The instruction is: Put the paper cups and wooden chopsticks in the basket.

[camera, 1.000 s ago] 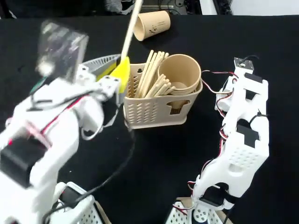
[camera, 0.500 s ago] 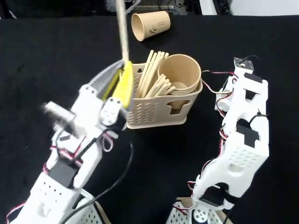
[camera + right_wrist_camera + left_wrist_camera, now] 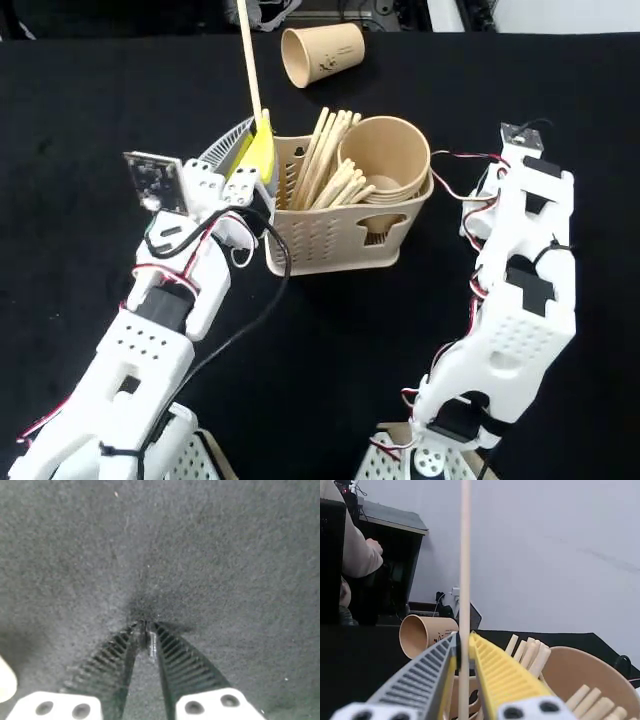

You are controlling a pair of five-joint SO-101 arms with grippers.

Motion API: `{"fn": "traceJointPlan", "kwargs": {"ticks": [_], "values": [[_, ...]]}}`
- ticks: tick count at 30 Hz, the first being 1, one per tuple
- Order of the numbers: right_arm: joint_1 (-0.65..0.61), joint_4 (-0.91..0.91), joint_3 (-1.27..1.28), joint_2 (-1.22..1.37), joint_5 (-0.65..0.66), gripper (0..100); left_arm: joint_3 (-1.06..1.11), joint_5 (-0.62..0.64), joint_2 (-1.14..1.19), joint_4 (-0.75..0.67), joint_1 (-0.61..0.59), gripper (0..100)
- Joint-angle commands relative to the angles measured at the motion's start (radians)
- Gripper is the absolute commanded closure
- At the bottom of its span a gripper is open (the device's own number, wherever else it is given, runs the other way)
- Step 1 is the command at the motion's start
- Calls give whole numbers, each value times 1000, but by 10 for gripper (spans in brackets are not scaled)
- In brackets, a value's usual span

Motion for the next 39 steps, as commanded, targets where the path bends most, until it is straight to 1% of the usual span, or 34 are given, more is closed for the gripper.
{"fn": "traceJointPlan", "kwargs": {"ticks": [1, 7, 8, 10, 12, 14, 20, 21, 23, 26, 28, 31, 33, 35, 37, 39], "values": [[2, -6, -1, -22, 8, 986, -13, 8, -6, -18, 18, 970], [2, -6, -1, -22, 8, 986, 24, 2, -51, -2, 41, 958], [2, -6, -1, -22, 8, 986, 16, -9, -58, 46, 41, 932], [2, -6, -1, -22, 8, 986, -27, 2, -81, 184, 50, 885], [2, -6, -1, -22, 8, 986, -94, 15, -110, 344, 62, 855], [2, -6, -1, -22, 8, 986, -154, 23, -137, 462, 62, 838], [2, -6, -1, -22, 8, 986, -282, 28, -238, 672, 48, 830], [2, -6, -1, -22, 8, 986, -303, 25, -258, 697, 25, 830], [2, -6, -1, -22, 8, 986, -363, 20, -290, 756, -68, 833], [2, -6, -1, -22, 8, 986, -515, 20, -293, 902, -199, 833], [2, -6, -1, -22, 8, 986, -618, 14, -255, 1007, -266, 832], [2, -6, -1, -22, 8, 986, -768, 3, -117, 1166, -331, 832], [2, -6, -1, -22, 8, 986, -839, -80, 15, 1260, -334, 830], [2, -5, 1, -22, 8, 986, -868, -241, 155, 1344, -312, 830], [2, -5, 1, -22, 8, 986, -871, -364, 299, 1402, -306, 830], [0, -5, 1, -22, 8, 986, -874, -400, 436, 1427, -308, 829]]}}
